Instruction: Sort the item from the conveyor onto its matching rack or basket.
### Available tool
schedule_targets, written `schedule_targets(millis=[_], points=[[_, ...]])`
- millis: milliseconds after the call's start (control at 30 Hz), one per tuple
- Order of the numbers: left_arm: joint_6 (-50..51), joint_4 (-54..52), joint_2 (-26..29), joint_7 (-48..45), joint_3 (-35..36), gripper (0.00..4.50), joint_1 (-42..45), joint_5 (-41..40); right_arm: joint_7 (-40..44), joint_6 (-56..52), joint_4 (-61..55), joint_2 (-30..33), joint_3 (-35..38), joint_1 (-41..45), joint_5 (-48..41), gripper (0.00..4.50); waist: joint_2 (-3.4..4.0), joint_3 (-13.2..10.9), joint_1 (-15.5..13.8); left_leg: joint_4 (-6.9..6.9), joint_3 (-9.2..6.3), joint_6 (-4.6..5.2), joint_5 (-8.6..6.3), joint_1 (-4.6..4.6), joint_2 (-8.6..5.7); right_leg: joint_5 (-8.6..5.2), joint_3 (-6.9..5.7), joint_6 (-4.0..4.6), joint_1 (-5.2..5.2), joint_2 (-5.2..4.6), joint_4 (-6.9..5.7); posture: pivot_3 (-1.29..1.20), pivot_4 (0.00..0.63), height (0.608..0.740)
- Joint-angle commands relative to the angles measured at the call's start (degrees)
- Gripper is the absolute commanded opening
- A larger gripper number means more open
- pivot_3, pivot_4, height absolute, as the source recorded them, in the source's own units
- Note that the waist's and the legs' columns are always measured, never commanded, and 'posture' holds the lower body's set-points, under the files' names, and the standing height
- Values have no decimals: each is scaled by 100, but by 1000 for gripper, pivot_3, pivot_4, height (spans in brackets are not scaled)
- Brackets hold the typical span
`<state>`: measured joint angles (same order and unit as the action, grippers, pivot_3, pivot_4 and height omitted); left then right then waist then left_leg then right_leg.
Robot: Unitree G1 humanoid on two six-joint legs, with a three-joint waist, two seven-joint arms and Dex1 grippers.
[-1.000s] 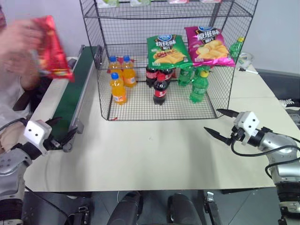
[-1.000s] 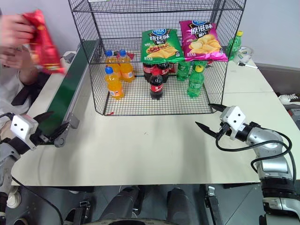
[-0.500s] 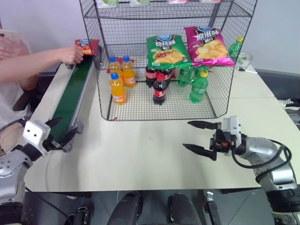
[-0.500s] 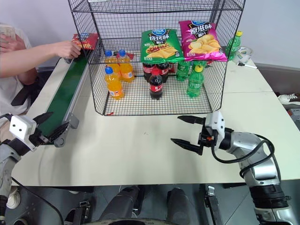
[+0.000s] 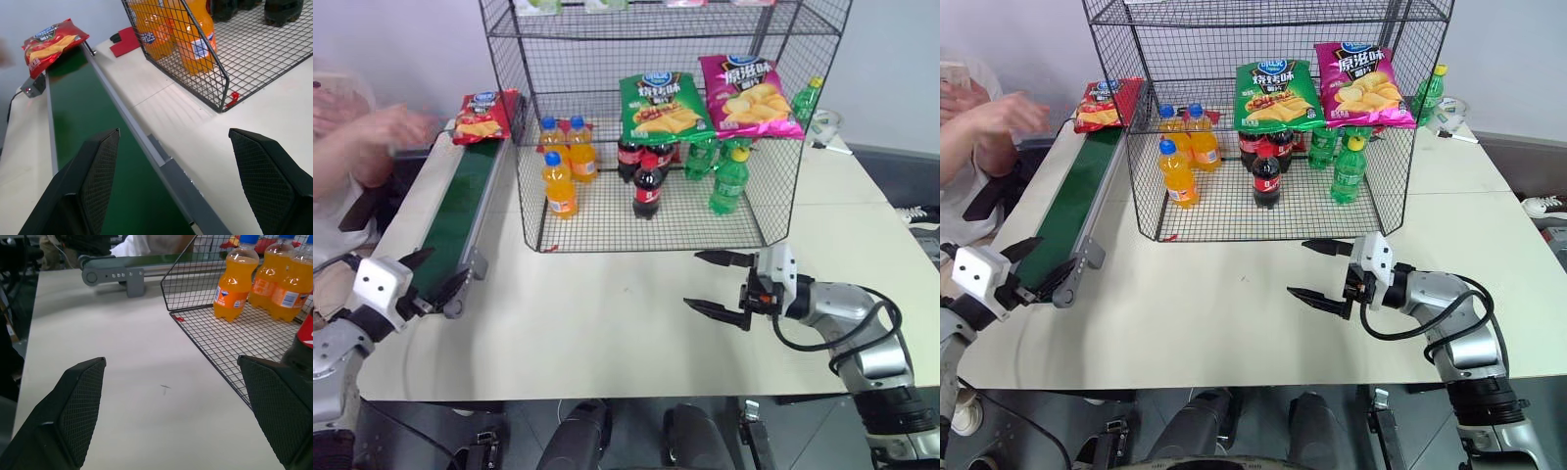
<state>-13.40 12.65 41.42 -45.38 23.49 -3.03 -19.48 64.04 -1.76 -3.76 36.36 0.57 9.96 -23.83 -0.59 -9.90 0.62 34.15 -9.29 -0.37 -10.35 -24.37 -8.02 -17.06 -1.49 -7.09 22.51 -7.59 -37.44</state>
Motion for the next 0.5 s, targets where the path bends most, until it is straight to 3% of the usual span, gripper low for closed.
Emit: schedule_targets(millis=[33,267,500], points=[[-987,83,65,290,264,3728,-80,485,-98,204,0,-149,43,97,35,4500,0,0,5,0,0,0,0,0,0,0,0,0,0,0,0,0,150,740],[-2604,663,267,1364,549,3728,-418,1724,-248,121,-39,-337,-28,148,50,4500,0,0,-1,0,3,-2,-1,0,2,0,1,2,1,0,2,0,150,740],[-3886,921,409,2706,973,3728,-1402,3221,-151,50,5,-461,-149,345,-20,4500,0,0,3,-8,5,-5,-4,0,2,0,2,-1,5,0,4,0,150,740]])
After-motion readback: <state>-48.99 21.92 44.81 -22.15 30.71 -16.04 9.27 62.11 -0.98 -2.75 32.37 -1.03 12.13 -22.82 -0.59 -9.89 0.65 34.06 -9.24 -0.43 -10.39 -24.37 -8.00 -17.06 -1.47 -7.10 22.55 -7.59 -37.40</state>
